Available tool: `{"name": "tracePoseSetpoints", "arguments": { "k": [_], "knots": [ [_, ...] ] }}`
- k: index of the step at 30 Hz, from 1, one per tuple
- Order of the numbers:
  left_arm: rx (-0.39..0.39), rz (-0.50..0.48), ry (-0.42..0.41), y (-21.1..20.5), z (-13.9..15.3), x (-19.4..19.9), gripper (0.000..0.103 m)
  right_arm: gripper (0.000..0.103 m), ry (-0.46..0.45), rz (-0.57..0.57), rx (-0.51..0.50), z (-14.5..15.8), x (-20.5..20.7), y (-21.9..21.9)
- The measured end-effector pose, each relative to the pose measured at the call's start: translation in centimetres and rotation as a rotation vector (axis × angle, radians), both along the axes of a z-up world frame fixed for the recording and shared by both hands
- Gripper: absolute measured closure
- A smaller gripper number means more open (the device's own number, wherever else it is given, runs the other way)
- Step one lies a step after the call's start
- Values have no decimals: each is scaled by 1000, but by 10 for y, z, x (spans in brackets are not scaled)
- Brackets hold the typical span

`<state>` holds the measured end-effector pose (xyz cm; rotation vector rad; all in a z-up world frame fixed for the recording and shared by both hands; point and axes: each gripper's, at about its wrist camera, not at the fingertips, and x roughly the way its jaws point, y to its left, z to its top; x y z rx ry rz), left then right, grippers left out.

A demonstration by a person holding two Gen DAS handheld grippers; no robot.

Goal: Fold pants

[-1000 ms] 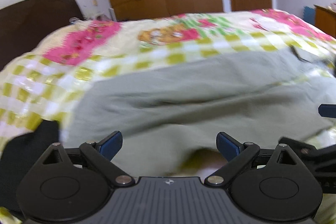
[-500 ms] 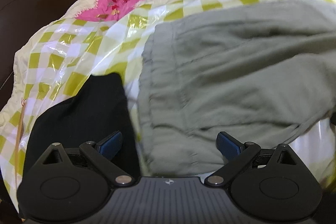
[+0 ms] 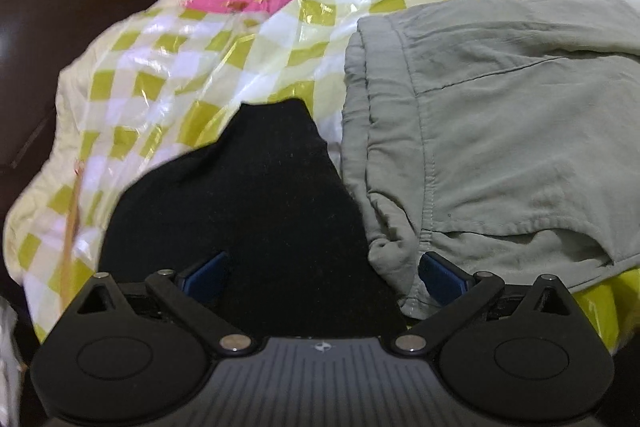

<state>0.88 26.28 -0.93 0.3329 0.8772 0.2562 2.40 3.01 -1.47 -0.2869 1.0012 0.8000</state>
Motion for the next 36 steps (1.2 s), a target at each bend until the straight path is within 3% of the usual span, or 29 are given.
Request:
{"name": "tracePoseSetpoints", "arguments": {
  "k": [4, 8, 14, 18, 23, 26, 29, 30, 31, 33, 36],
  "knots": [
    [57, -30, -37, -14, 17, -10, 0, 44, 15, 0, 49, 9, -7, -4],
    [79, -83, -91, -36, 37, -16, 0, 44, -13, -125, 124, 26, -14, -43],
    [-1, -275, -132, -118, 48, 1, 0, 43, -69, -472, 90, 27, -17, -165],
    [-54, -422, -94, -189, 38, 27, 0, 43, -110, -719, 36, 22, -9, -261],
    [-57, -549, 22, -251, 7, 53, 0, 42, -108, -963, -85, 10, 17, -348],
    [-81, -570, 87, -261, -6, 59, 0, 41, -77, -1089, -154, -3, 23, -390],
    [-111, -583, 88, -265, -4, 55, 0, 44, -87, -1175, -203, -1, 17, -420],
    [-106, -587, 82, -265, -1, 53, 0, 55, -89, -1195, -217, -1, 17, -429],
    [-105, -595, 74, -261, 2, 49, 0, 57, -75, -1209, -212, 0, 15, -434],
    [-105, -610, 37, -255, 13, 40, 0, 57, -58, -1219, -228, 2, 11, -434],
    [-123, -620, -37, -238, 35, 30, 0, 54, -87, -1226, -337, 15, 3, -417]
  ]
}}
